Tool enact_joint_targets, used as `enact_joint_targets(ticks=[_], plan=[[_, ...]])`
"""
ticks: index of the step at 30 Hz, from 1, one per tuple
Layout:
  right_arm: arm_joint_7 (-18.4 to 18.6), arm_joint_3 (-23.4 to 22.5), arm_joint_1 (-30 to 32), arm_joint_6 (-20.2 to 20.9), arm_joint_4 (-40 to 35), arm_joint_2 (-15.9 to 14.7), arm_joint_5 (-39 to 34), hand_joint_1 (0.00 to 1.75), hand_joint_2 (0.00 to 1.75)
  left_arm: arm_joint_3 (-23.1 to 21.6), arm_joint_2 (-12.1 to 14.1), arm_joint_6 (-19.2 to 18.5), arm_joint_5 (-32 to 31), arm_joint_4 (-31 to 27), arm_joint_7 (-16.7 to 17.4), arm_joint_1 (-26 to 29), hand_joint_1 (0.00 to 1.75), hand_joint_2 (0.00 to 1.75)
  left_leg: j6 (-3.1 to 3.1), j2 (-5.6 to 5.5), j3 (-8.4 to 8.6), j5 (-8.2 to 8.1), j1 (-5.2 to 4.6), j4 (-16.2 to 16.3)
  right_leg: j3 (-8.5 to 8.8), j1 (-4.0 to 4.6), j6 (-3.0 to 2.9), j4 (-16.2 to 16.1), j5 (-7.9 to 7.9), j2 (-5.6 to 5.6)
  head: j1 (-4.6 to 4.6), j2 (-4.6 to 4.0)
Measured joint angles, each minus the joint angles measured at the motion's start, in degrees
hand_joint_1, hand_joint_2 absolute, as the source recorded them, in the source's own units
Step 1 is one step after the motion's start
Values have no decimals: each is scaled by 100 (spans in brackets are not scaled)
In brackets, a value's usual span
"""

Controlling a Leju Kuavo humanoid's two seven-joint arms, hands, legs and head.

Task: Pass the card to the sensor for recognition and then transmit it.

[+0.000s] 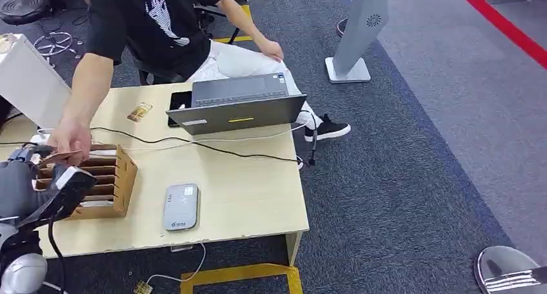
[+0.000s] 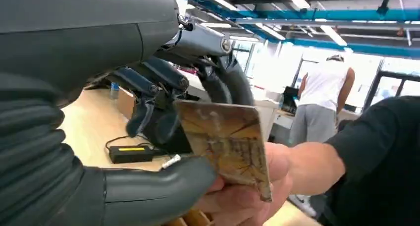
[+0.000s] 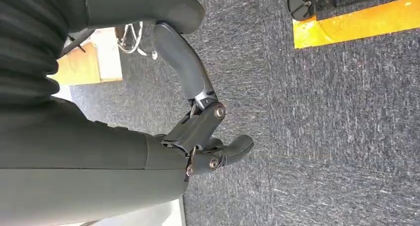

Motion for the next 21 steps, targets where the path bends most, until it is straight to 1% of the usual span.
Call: enact_joint_targets(ticks=[3,5,8,10,12,15,17,19,21], plan=[[11,0,2,-7,0,20,-31,0,175,52,-42,183,44,-85,-118,72,0,175,0,1,0,0,0,0,0,0,0,0,0,1,0,0],[46,0,4,-11,0,35,-61,0,175,83,-90,403,70,-204,-230,148,0,175,0,1,0,0,0,0,0,0,0,0,0,1,0,0],[90,-4,6,-4,-2,77,-96,0,175,153,-242,965,151,-589,-531,391,0,175,1,2,0,-1,-1,0,0,0,0,-1,0,2,0,0],[101,-7,17,2,-2,109,-96,0,175,197,-359,1253,210,-855,-702,603,0,175,4,2,0,-3,-1,0,0,0,0,-1,-1,2,0,0],[103,-37,36,4,-2,151,-96,0,175,245,-471,1490,217,-1186,-850,875,0,175,4,3,0,-6,-1,0,0,0,2,-1,-3,2,0,0],[127,-184,71,22,-2,217,-96,0,175,291,-606,1751,151,-1686,-986,1418,0,175,2,5,0,-11,-1,0,-1,0,0,-2,-7,4,0,0],[140,-295,108,28,7,260,-96,0,175,324,-700,1893,62,-2054,-1023,1804,0,175,4,6,0,-12,0,-1,-1,0,4,-2,-12,3,0,0],[188,-381,123,28,20,284,-96,0,175,372,-761,1952,-28,-2298,-1034,2087,0,175,4,3,-1,-12,-1,-1,0,0,8,-2,-15,2,0,0],[247,-483,130,48,44,306,-96,0,175,415,-834,2017,-159,-2567,-975,2386,0,175,4,3,-2,-13,0,-2,1,0,9,-2,-16,2,0,0]])
